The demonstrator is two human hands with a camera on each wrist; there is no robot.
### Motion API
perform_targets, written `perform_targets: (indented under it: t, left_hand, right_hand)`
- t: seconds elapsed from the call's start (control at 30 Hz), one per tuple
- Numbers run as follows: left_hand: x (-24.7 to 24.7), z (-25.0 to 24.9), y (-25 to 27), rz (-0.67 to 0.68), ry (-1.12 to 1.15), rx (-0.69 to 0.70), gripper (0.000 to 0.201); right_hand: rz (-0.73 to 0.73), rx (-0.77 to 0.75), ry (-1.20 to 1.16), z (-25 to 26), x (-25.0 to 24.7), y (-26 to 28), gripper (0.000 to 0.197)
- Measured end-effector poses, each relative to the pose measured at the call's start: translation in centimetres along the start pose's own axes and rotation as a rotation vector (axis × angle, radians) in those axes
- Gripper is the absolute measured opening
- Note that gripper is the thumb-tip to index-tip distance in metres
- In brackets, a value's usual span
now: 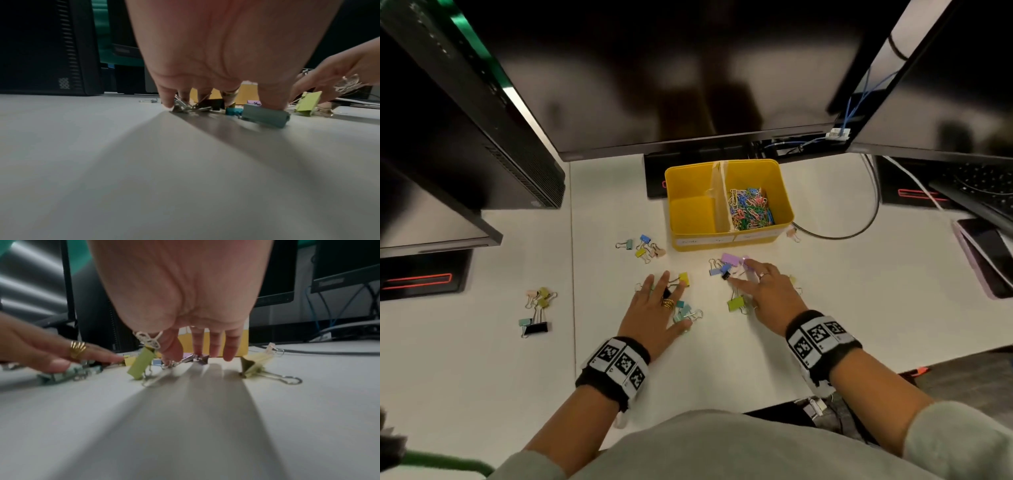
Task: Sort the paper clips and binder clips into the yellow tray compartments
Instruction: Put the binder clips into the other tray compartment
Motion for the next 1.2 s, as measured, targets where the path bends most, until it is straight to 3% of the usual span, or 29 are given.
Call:
perform_targets:
  t: [0.07, 0.13, 0.23, 0.37, 0.47, 0.6, 0.7, 0.9, 1.1, 1.2]
  left_hand:
    - [-0.5, 0.3, 0.2, 0.007, 0.026, -0.015, 0.106]
    - [-0.8, 0.1, 0.3, 0.018, 0.053, -0.035, 0.122]
    - [-0.8, -0.7, 0.3, 0.001, 0.028, -0.054, 0.105]
    - [-1.0, -2.1, 0.2, -0.117, 0.001, -0.127, 0.059]
    - [-0.9, -2.0, -0.3, -0.111, -0.054, -0.124, 0.056]
    - [-2.2, -1.8, -1.1, -0.238, -0.074, -0.122, 0.064]
    - [-2.4, -1.5, -1.9, -0.145, -0.035, -0.172, 0.051]
    - [-5.2, -0.9, -2.3, -0.143, 0.121, -0.221, 0.031]
    - [-14.2, -3.8, -2.6, -0.606, 0.532, -0.119, 0.024]
    - [-17.0, -6.7, -5.9, -0.624, 0.588, -0.12, 0.024]
  right_hand:
    - [-0.102, 0.017, -0.034, -0.2, -0.1, 0.0, 0.056]
    - [-0.188, 0.161, -0.03, -1.1, -0.4, 0.1, 0.055]
    - [0.028, 0.404, -0.064, -1.9, -0.2, 0.5, 0.098]
    - [0.1, 0.302, -0.05, 0.7, 1.2, -0.6, 0.104]
    - [0.098, 0.21, 0.017, 2.6, 1.9, -1.6, 0.087]
    - [-0.004, 0.226, -0.073, 3.0, 1.8, -2.1, 0.041]
    - [-0.035, 0.218, -0.122, 2.7, 1.4, -2.6, 0.029]
    - [0.005, 0.16, 0.085, 2.5, 1.4, -2.2, 0.038]
    - [0.014, 0.115, 0.051, 1.9, 1.3, -1.7, 0.049]
    - [0.018, 0.104, 0.011, 2.0, 1.3, -1.6, 0.057]
Point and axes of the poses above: each hand's wrist, its own y-axis away from the middle knuckle, its own x-axis out of the palm, z = x × y, the point moved 1 cm from there along -y, towards the middle knuckle, and after that the axes turned 9 degrees about -z, right-handed, at the moved point
